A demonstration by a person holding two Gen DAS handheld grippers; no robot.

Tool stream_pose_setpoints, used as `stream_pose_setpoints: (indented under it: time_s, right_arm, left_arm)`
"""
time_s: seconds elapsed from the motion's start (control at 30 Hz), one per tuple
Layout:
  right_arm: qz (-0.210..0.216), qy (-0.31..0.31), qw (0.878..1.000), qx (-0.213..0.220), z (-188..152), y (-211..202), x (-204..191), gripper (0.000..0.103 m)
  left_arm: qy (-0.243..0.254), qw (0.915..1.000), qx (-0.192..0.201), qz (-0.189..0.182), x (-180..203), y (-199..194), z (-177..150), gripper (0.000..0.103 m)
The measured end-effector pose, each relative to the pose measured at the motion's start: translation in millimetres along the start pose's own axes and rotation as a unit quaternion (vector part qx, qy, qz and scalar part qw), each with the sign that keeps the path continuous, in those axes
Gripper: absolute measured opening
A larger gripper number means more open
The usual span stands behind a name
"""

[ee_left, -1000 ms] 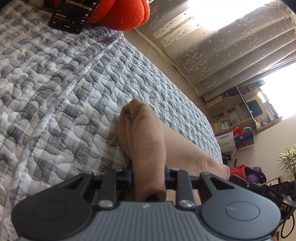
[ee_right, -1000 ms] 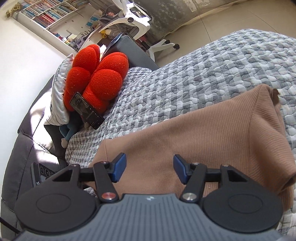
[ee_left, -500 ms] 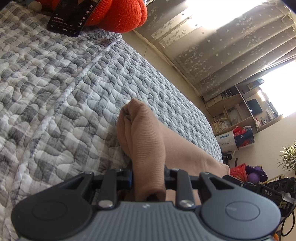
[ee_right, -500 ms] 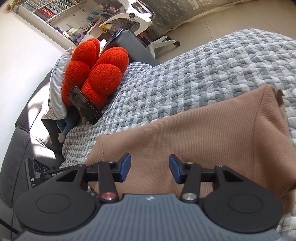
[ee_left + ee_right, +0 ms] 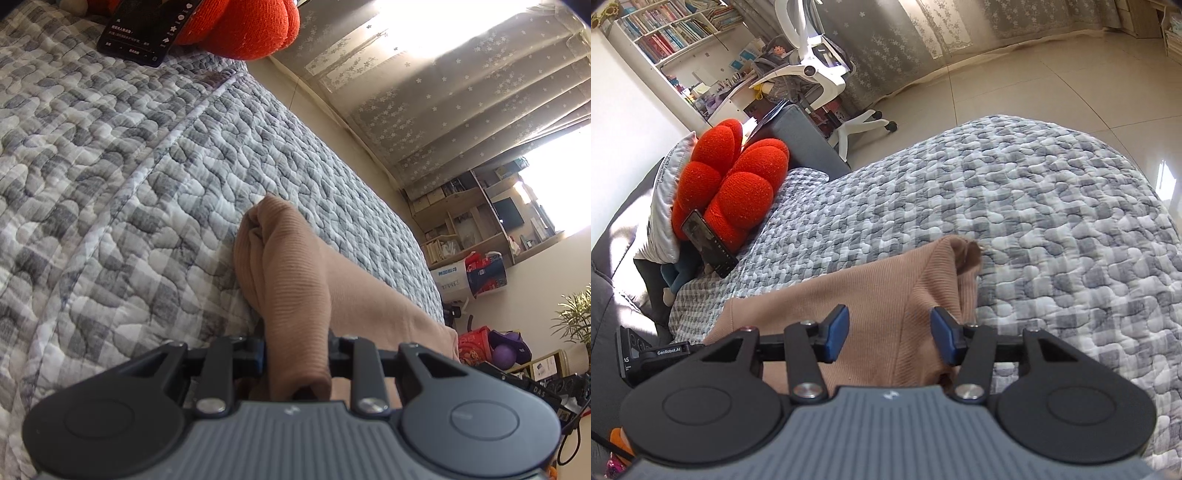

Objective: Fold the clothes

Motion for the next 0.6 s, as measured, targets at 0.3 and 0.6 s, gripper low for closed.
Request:
stream_pose_setpoints:
  time_s: [0.3,0.6]
  right_arm:
    - [-0.037,0.007,0.999,-0.019,-11,13,24,0.060]
    - [-0.014,0.045,0.999,-0.016,-20,24,33,0.056]
  left_arm:
    - [-0.002,1.0000,-0.002,-0.001,-2,-1,-1,0.026]
    - [-0.014,0.9998,-0.004,-0.016,-3,-1,-4,0.027]
Point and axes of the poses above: each gripper's, at about its wrist camera, not at the fingertips, and y roughly the way its jaws point, x to its right, z to its top, the point moved 10 cm from there along y, roughly the way its jaws point, and after that the axes turned 15 degrees about z, right-handed, at the moved point
